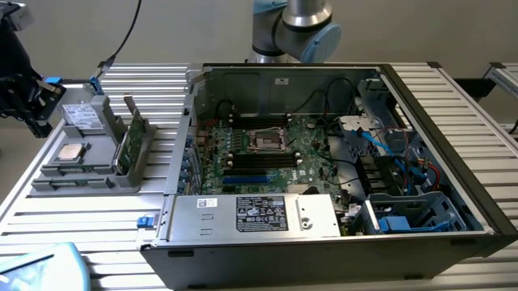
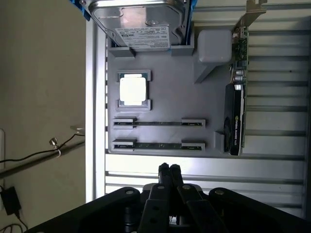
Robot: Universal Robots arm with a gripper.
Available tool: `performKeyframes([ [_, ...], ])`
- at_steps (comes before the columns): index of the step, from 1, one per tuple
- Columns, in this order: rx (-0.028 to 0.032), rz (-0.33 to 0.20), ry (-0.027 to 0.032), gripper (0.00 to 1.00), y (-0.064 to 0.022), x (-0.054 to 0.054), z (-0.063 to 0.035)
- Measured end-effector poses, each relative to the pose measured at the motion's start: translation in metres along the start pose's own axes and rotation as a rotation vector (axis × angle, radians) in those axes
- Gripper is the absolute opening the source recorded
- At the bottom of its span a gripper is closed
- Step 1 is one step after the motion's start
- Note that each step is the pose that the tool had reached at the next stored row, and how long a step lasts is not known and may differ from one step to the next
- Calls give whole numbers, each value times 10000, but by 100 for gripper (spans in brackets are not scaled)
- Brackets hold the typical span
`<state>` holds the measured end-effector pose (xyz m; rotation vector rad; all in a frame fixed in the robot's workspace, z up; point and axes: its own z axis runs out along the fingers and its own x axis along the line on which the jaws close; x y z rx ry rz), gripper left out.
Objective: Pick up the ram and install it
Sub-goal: 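Reach for the ram, then pick up the ram and move it above insertion slot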
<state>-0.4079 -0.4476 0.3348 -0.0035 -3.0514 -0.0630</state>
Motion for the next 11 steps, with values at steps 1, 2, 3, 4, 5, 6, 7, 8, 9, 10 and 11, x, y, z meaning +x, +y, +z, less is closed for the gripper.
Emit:
performKeyframes([
  [1, 0, 0, 0, 11, 0, 0, 0],
  [2, 0, -1, 0, 11, 0, 0, 0],
  [3, 0, 0, 0, 11, 0, 0, 0],
  [4, 0, 0, 0, 11, 0, 0, 0],
  [5, 0, 0, 0, 11, 0, 0, 0],
  [6, 0, 0, 0, 11, 0, 0, 0],
  [7, 0, 0, 0, 11, 0, 0, 0],
  [8, 0, 0, 0, 11, 0, 0, 0],
  [9, 0, 0, 0, 11, 0, 0, 0],
  [10, 0, 0, 0, 11, 0, 0, 0],
  [11, 0, 0, 0, 11, 0, 0, 0],
])
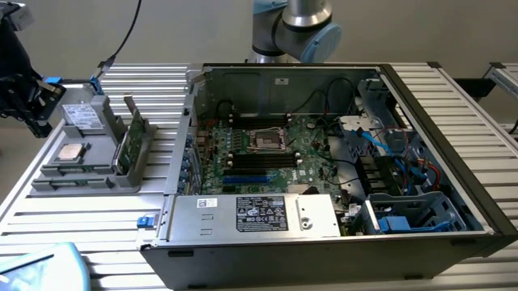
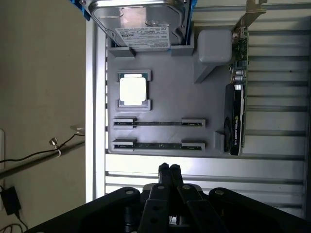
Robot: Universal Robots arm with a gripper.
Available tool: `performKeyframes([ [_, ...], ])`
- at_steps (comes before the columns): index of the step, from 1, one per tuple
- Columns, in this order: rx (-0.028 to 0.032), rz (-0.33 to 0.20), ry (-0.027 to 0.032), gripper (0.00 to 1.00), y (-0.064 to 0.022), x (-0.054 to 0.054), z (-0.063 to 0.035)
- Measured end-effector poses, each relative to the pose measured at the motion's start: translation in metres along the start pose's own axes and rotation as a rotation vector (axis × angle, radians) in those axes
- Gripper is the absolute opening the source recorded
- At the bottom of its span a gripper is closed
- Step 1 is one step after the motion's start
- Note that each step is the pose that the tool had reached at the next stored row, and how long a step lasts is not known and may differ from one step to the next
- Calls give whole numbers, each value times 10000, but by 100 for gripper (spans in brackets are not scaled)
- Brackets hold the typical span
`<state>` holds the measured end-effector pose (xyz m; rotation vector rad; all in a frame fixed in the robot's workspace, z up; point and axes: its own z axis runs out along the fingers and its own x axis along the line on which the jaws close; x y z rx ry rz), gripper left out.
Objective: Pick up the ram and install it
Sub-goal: 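Pick up the ram and move it above insertion slot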
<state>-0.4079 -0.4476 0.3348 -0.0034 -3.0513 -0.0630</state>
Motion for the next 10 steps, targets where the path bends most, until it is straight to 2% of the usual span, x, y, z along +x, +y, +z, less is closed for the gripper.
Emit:
performKeyframes([
  [1, 0, 0, 3, 11, 0, 0, 0],
  [3, 7, -74, 45, 11, -1, 0, 1],
  [10, 111, -1321, 97, 11, -1, 0, 5],
])
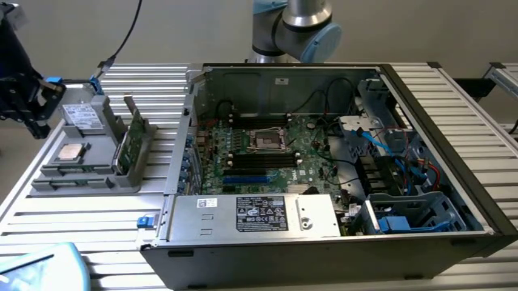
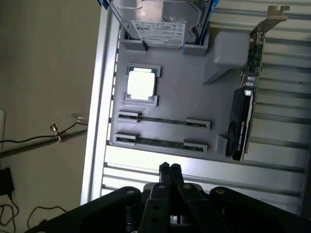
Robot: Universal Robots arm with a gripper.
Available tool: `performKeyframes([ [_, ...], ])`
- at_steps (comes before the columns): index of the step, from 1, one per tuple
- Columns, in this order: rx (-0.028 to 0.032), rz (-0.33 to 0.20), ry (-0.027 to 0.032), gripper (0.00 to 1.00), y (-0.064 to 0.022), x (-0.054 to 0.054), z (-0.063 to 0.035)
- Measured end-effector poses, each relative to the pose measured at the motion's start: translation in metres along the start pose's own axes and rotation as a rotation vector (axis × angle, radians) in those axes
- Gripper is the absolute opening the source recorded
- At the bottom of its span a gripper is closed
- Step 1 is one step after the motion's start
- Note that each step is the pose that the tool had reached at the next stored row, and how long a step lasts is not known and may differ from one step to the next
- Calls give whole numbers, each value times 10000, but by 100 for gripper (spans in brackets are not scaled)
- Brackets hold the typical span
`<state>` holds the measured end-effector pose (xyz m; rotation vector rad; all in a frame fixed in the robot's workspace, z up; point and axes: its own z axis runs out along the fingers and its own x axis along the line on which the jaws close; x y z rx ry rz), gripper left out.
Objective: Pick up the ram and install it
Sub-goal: 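Pick up the ram and move it above insertion slot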
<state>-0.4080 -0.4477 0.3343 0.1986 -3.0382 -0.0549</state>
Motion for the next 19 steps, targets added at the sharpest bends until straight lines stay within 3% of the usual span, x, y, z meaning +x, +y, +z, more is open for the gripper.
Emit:
performKeyframes([
  [5, 42, -881, 43, 11, 0, -2, 8],
  [9, 30, -1389, 67, 11, -2, -17, 21],
  [19, -107, -3232, 91, 11, -5, -23, 74],
])
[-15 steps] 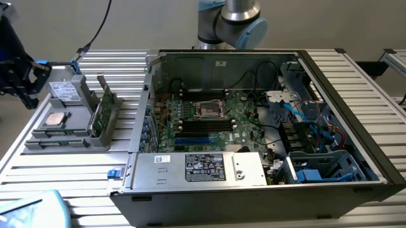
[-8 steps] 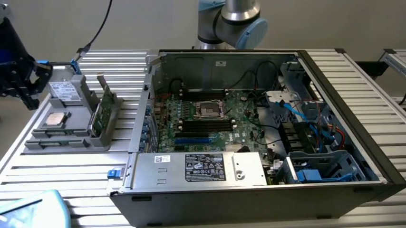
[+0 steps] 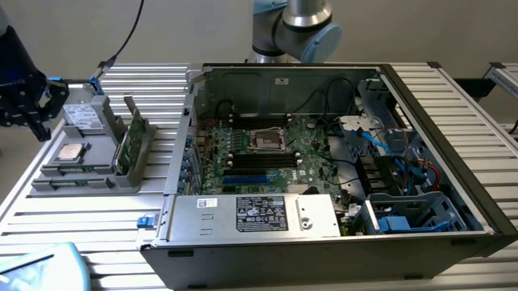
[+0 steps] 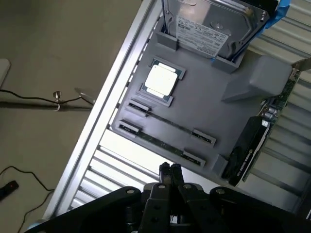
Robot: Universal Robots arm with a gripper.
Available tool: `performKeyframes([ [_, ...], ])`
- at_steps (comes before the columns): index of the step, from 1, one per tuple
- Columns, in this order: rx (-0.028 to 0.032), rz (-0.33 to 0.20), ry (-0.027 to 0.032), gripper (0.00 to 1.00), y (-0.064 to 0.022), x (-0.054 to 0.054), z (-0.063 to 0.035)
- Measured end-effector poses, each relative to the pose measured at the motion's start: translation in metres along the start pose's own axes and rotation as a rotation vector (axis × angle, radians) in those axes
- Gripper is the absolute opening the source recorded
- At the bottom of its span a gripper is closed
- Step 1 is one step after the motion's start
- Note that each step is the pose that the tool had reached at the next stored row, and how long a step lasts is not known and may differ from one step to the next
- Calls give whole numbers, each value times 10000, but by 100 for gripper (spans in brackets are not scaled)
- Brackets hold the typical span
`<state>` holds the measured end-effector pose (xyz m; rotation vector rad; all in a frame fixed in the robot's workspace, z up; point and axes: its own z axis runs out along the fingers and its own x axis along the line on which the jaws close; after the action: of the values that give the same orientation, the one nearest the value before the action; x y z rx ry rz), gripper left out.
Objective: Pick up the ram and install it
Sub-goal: 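Pick up the ram and move it above insertion slot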
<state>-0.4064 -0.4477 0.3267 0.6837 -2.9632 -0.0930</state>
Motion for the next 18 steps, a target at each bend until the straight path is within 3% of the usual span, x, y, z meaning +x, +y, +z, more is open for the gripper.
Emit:
performKeyframes([
  [18, -174, -3304, 53, 11, -8, -8, 94],
])
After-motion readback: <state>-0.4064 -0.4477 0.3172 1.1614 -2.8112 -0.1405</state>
